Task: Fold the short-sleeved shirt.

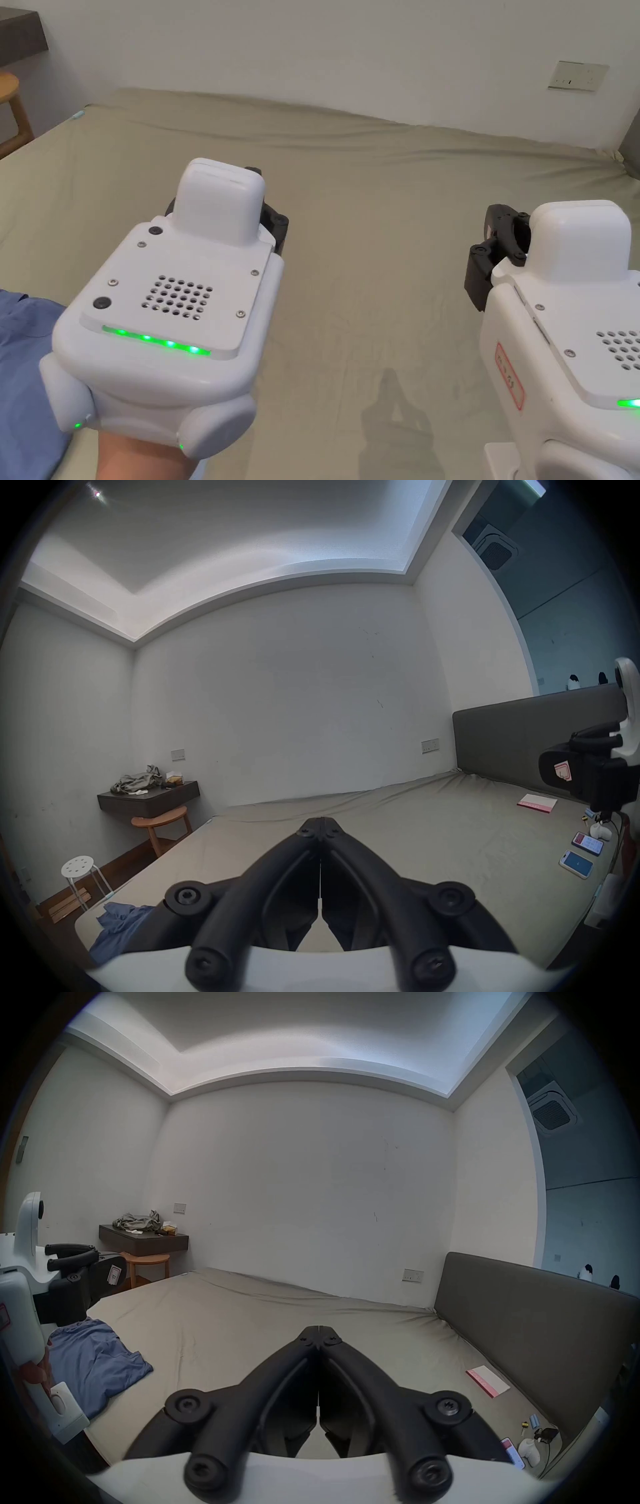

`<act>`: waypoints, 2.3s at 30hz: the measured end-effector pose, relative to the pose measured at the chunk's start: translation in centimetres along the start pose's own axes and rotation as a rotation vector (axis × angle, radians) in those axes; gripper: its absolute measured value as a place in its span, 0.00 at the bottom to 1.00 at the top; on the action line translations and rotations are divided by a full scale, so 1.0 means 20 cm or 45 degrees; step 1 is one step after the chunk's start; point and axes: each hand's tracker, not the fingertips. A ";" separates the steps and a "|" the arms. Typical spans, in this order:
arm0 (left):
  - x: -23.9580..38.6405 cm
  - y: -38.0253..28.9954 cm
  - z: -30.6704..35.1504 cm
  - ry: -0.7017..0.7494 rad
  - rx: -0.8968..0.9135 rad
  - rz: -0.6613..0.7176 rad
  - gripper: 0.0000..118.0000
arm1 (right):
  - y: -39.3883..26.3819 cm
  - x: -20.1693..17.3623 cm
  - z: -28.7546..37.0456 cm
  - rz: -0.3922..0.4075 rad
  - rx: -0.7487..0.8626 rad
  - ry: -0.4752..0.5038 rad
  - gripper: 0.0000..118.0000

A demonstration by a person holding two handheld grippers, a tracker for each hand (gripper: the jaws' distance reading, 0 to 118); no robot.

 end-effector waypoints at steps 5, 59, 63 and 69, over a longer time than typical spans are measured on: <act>-0.02 0.00 0.00 0.009 -0.002 -0.015 0.00 | -0.01 0.00 0.00 -0.005 -0.005 0.000 0.01; -1.52 -1.06 -0.02 0.490 -0.857 0.337 0.52 | -0.11 -1.11 -0.27 0.231 -0.154 0.687 0.01; -1.61 -1.33 -0.20 0.490 -1.023 0.371 1.00 | -0.16 -1.07 -0.35 0.265 -0.204 0.637 0.01; -1.70 -1.61 -0.37 0.601 -1.150 0.288 0.97 | -0.22 -1.02 -0.43 0.259 -0.276 0.579 0.01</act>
